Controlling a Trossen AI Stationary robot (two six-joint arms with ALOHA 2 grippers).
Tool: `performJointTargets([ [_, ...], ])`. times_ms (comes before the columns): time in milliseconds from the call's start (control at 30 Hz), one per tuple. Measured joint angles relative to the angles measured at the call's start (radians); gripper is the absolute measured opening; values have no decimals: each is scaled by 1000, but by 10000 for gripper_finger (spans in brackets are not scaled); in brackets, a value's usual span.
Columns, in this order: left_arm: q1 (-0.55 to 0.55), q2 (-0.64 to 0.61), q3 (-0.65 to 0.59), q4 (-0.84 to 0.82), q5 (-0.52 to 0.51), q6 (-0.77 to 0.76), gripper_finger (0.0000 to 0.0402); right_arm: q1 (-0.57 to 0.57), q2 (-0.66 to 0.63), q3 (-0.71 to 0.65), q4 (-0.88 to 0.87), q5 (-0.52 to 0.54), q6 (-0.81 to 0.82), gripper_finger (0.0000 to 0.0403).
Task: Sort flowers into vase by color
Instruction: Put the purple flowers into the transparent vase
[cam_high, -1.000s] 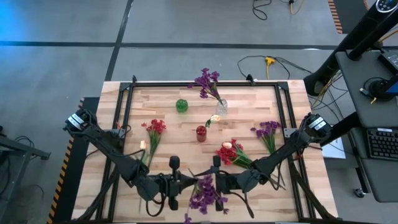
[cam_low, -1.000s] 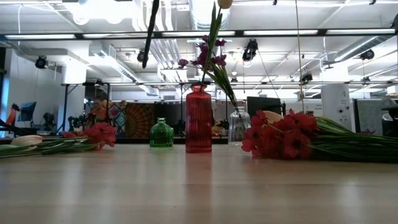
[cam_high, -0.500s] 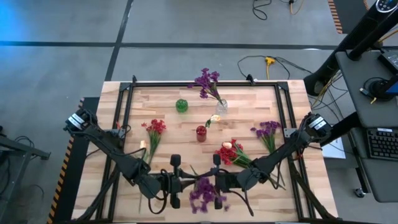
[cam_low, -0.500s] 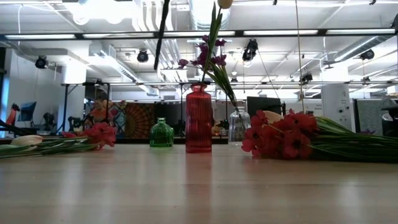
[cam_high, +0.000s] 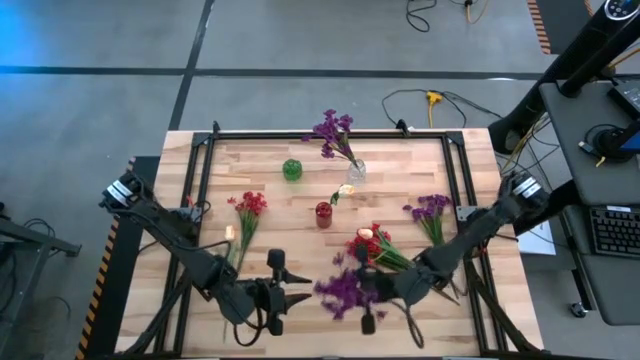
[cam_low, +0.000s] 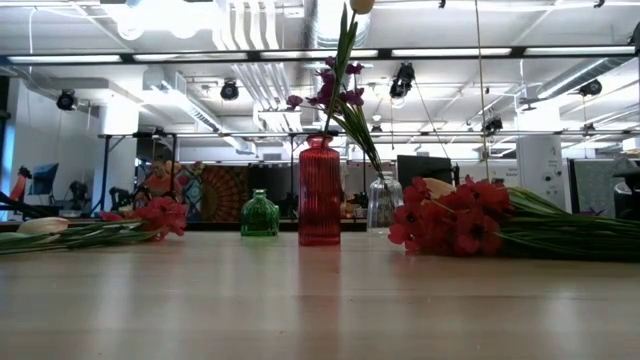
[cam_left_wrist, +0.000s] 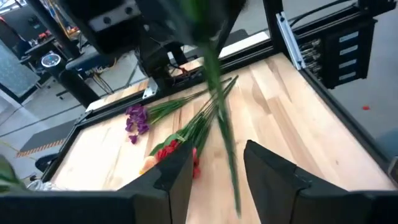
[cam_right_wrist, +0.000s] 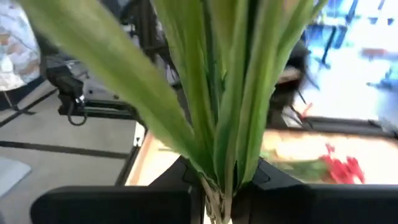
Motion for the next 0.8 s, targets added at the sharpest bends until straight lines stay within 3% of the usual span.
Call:
performJointTargets([
  [233, -13, -87, 0, -140, -58, -91, 126, 5, -217, 0, -462, 34, 294, 32],
  [400, 3, -133, 0, -180, -57, -106, 115, -3, -329, -8, -726, 244, 374, 33],
  [600, 36, -153, 1, -189, -57, -17, 104, -92, -462, -45, -737, 247, 314, 33],
  [800, 80, -153, 1, -199, -60, 25, 98, -262, -568, -127, -613, 94, 207, 33],
])
